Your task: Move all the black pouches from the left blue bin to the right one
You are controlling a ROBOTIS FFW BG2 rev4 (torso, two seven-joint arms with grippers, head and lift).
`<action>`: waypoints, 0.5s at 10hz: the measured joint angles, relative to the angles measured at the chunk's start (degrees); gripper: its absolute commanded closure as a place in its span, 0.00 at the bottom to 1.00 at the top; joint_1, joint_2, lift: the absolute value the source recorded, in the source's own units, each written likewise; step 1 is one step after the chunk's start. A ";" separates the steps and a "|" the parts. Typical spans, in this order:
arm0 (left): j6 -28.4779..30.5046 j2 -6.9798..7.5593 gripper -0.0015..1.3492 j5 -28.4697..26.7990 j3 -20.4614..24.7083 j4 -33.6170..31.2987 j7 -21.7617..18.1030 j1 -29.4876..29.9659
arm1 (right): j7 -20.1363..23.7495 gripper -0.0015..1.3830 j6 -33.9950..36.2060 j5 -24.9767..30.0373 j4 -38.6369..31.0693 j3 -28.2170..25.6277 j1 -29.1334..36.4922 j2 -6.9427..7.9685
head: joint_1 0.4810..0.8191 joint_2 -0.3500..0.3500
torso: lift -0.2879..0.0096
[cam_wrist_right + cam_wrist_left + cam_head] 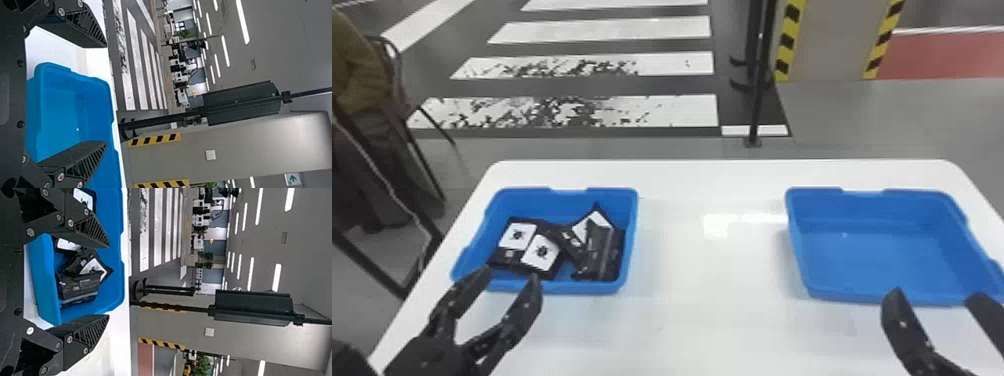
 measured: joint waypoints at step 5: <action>0.40 0.00 0.33 0.00 0.09 0.00 0.00 0.06 | 0.00 0.11 0.00 -0.21 0.05 0.00 0.00 0.00 | 0.63 0.63 | 0.50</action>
